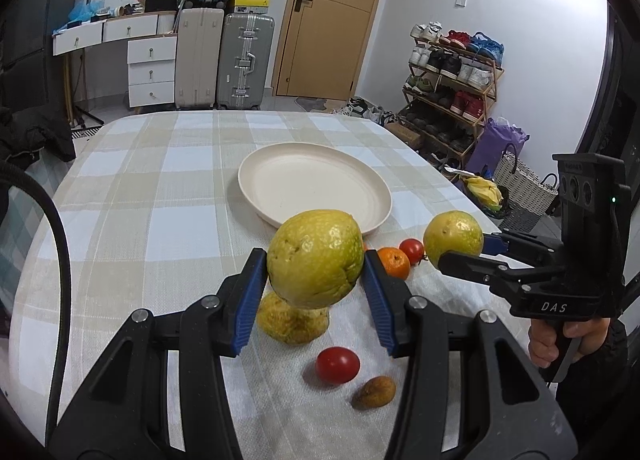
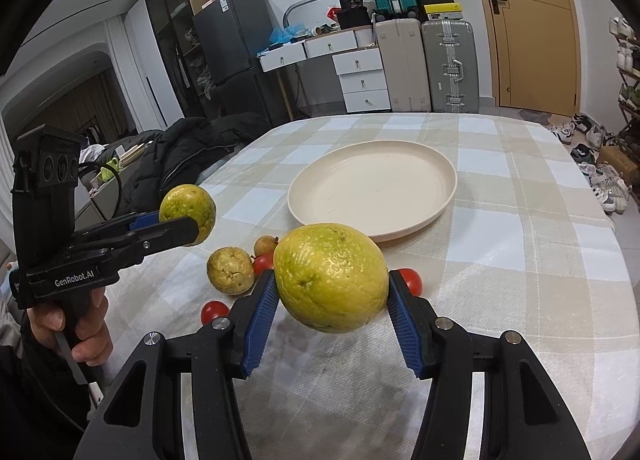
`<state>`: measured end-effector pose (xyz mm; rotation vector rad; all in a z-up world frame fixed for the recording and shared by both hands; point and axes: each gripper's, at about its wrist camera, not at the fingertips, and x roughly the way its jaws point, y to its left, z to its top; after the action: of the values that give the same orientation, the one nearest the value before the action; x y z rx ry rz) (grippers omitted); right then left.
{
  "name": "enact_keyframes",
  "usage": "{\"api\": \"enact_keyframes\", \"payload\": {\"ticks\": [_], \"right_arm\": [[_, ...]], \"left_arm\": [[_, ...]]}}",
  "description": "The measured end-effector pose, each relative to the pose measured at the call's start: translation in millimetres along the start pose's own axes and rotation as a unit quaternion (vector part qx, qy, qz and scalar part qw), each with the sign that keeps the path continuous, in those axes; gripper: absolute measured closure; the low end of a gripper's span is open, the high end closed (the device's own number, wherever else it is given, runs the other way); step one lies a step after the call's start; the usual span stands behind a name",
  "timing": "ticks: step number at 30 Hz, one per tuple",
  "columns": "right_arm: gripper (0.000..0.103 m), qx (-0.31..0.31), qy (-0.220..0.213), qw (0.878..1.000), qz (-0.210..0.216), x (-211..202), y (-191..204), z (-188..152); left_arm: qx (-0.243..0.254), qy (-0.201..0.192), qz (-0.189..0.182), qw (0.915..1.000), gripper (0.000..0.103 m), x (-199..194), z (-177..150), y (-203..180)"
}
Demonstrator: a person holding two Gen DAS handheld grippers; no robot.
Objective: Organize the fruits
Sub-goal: 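Lift and carry both held yellow citrus fruits over the white plate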
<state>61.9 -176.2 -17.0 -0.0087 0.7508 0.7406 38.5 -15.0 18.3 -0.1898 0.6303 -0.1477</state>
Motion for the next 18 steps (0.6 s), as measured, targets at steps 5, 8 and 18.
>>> {"api": "enact_keyframes", "payload": {"ticks": [5,8,18], "right_arm": [[0.048,0.002,-0.006,1.0,-0.007,1.9,-6.2,8.7],[0.048,0.004,-0.009,1.0,-0.009,3.9,-9.9,14.0],[0.048,0.006,-0.015,1.0,-0.017,11.9,-18.4,29.9]], "left_arm": [[-0.001,-0.006,0.001,1.0,0.057,6.4,9.6,-0.5],[-0.004,-0.01,0.002,0.9999,0.057,11.7,16.4,0.2],[-0.004,-0.02,0.014,0.9997,0.057,35.1,35.1,5.1]]}}
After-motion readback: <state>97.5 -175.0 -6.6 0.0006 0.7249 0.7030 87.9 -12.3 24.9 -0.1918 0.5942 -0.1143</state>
